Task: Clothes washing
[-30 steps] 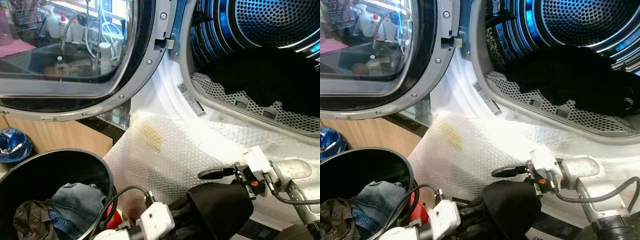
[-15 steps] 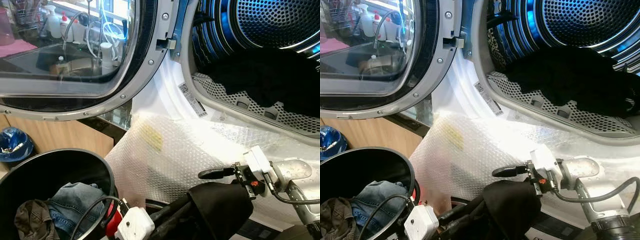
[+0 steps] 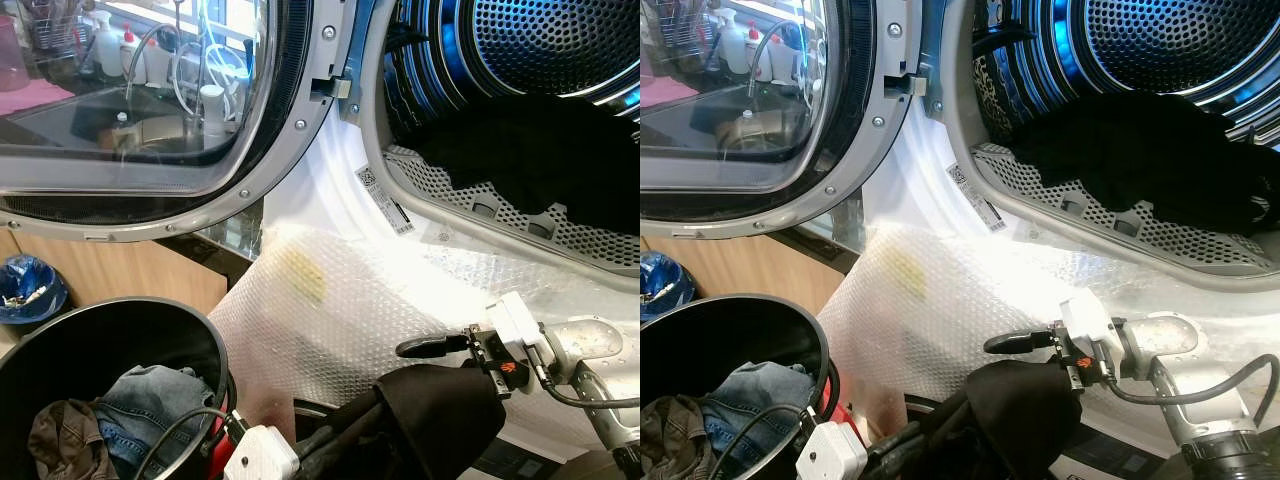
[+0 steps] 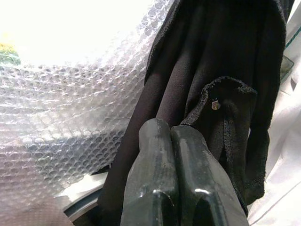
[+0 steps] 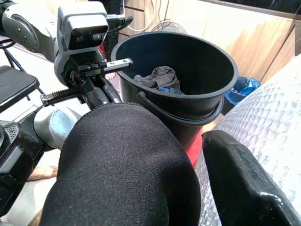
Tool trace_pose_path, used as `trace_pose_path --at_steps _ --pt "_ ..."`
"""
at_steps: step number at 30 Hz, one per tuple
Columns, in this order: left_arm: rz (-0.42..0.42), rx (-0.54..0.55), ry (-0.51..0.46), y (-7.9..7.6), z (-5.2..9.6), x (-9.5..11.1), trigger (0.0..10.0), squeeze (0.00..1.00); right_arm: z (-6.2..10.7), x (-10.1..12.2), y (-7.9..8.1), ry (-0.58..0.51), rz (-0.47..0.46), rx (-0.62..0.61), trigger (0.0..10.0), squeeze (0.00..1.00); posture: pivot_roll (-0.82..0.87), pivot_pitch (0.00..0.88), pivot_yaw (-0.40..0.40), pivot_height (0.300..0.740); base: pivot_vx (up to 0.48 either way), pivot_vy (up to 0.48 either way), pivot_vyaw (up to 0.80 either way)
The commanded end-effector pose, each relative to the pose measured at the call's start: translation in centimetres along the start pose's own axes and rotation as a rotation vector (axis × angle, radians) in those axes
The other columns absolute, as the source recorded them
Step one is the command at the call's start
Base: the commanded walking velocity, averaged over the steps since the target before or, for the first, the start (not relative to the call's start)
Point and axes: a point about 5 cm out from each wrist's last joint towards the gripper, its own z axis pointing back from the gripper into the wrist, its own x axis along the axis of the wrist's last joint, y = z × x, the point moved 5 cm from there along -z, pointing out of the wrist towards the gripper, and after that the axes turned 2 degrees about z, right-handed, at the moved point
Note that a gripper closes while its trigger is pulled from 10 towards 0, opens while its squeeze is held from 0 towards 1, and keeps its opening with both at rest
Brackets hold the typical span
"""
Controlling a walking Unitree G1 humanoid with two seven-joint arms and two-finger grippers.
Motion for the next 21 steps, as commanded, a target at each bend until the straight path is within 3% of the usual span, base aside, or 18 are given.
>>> trace_pose_path --at_steps 1,5,6,8,9,12,14,16,21 --pt "-0.005 -0.010 -0.009 -0.2 0.0 0.5 0.0 0.00 0.4 0.6 -0.1 -0.007 0.028 -0.016 10.0 0.00 0.08 0.064 -0.165 0.740 0.000 0.000 0.00" --pt "0.001 -0.065 0.065 -0.8 -0.1 -0.7 0.0 0.00 0.3 0.6 0.0 -0.008 0.028 -0.013 10.0 0.00 0.08 0.057 -0.160 0.740 0.000 0.000 0.00" --pt "-0.045 -0.059 0.089 -0.4 -0.3 -1.2 9.9 0.00 0.2 0.6 0.0 -0.009 0.029 -0.011 10.0 0.00 0.08 0.049 -0.157 0.740 0.000 0.000 0.00" --pt "-0.100 -0.061 0.109 -0.1 -0.4 -1.6 10.0 0.00 0.1 0.7 0.0 -0.012 0.029 -0.007 10.0 0.00 0.08 0.047 -0.157 0.740 0.000 0.000 0.00" --pt "-0.191 -0.062 0.144 0.8 -0.7 -2.2 10.0 0.00 0.0 0.6 0.0 -0.011 0.031 -0.002 10.0 0.00 0.08 0.033 -0.152 0.740 0.000 0.000 0.00" --pt "-0.269 -0.064 0.153 1.9 -1.3 -2.6 10.0 0.00 -0.1 0.6 0.0 -0.004 0.029 0.006 10.0 0.00 0.08 0.013 -0.153 0.740 0.000 0.000 0.00" --pt "-0.329 -0.113 0.156 1.7 -1.7 -2.7 10.0 0.00 0.3 0.0 1.4 0.062 0.024 0.081 10.0 0.00 0.07 0.000 -0.149 0.740 0.000 0.000 0.00" --pt "-0.352 -0.144 0.149 1.5 -1.9 -2.7 10.0 0.00 1.4 -1.0 3.3 0.173 0.015 0.150 10.0 0.00 0.05 0.000 -0.150 0.740 0.000 0.000 0.00" --pt "-0.313 -0.163 0.135 1.0 -1.9 -2.7 10.0 0.00 3.0 -2.1 5.8 0.326 -0.002 0.224 10.0 0.00 0.02 0.000 -0.161 0.740 0.000 0.000 0.00"
